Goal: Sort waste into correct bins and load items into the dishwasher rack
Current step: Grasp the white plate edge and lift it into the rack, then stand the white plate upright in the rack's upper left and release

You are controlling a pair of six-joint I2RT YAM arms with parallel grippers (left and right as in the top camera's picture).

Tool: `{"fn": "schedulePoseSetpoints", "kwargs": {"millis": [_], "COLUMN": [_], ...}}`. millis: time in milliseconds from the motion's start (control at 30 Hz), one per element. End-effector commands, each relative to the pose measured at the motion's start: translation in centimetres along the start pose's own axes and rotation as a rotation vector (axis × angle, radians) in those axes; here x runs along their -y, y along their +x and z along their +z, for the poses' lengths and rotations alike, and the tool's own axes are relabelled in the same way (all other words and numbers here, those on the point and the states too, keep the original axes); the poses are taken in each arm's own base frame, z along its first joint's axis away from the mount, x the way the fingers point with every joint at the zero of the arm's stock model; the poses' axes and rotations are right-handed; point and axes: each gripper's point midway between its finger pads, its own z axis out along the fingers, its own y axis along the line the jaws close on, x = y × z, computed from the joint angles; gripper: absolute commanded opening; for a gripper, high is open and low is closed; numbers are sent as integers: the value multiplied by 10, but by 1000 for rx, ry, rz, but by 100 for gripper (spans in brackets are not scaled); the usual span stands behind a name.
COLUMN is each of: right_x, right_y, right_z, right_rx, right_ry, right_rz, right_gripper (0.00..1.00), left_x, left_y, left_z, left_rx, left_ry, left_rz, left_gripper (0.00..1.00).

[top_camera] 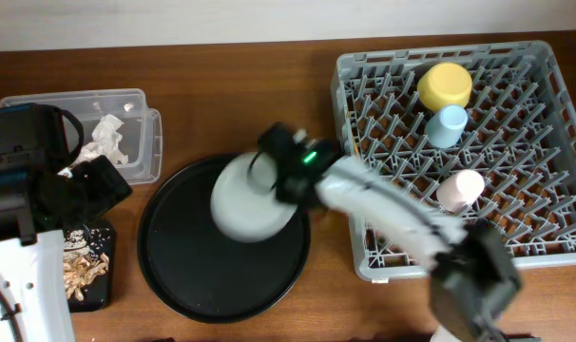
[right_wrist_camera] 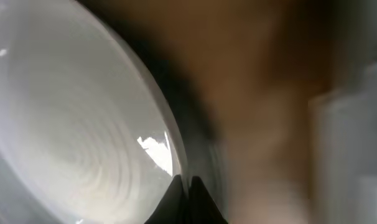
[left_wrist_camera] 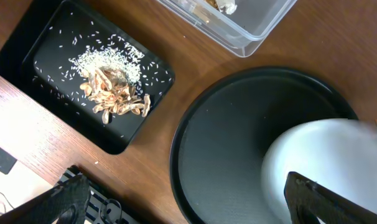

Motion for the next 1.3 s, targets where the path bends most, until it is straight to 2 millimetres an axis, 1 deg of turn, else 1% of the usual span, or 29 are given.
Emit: {"fn": "schedulePoseSetpoints", "kwargs": {"millis": [0, 33, 67, 133, 167, 233, 300, 333, 400, 500, 567, 667, 733, 800, 867, 1000, 1133, 1200, 1267], "right_x": [51, 73, 93, 134, 159, 197, 231, 245, 258, 258, 258, 262, 269, 271, 262, 236, 213, 208, 208], "right_y": [-79, -97, -109, -128, -137, -146, -149, -150, -151, -157, -165, -172, -175, -177, -178, -181, -179, -178, -178], "right_z": [-81, -96, -107, -123, -129, -134, -135, -133, -128, -121, -116, -113, -113, -113, -108, -106, -105, -107, -110], "right_rx": [255, 307, 346, 413, 441, 457, 461, 460, 456, 463, 485, 510, 530, 539, 531, 564, 582, 596, 603], "right_ry": [37, 77, 113, 193, 247, 348, 464, 519, 592, 604, 616, 649, 725, 791, 807, 774, 750, 764, 780], "right_rz": [-10, 24, 66, 154, 203, 242, 280, 296, 301, 300, 304, 310, 304, 280, 219, 177, 131, 117, 110], "right_gripper": [4, 4, 4, 4, 4, 4, 4, 4, 4, 4, 4, 4, 4, 4, 4, 4, 4, 4, 4], "left_x": [-2, -2, -2, -2, -2, -2, -2, -2, -2, -2, -2, -2, -2, -2, -2, -2, -2, -2, -2], "left_y": [-1, -1, -1, -1, -1, -1, -1, -1, -1, -1, -1, -1, -1, -1, -1, -1, -1, -1, -1], "left_z": [-6, -6, -6, -6, -6, -6, -6, -6, -6, -6, -6, -6, -6, -6, -6, -6, -6, -6, -6], "left_rx": [18, 18, 18, 18, 18, 18, 18, 18, 18, 18, 18, 18, 18, 18, 18, 18, 18, 18, 18], "left_ry": [11, 11, 11, 11, 11, 11, 11, 11, 11, 11, 11, 11, 11, 11, 11, 11, 11, 11, 11], "left_rz": [-19, -19, -19, -19, -19, -19, -19, -19, -19, -19, -19, -19, -19, -19, -19, -19, -19, -19, -19], "left_gripper": [99, 99, 99, 99, 99, 99, 99, 99, 99, 99, 99, 99, 99, 99, 99, 99, 99, 99, 99]}}
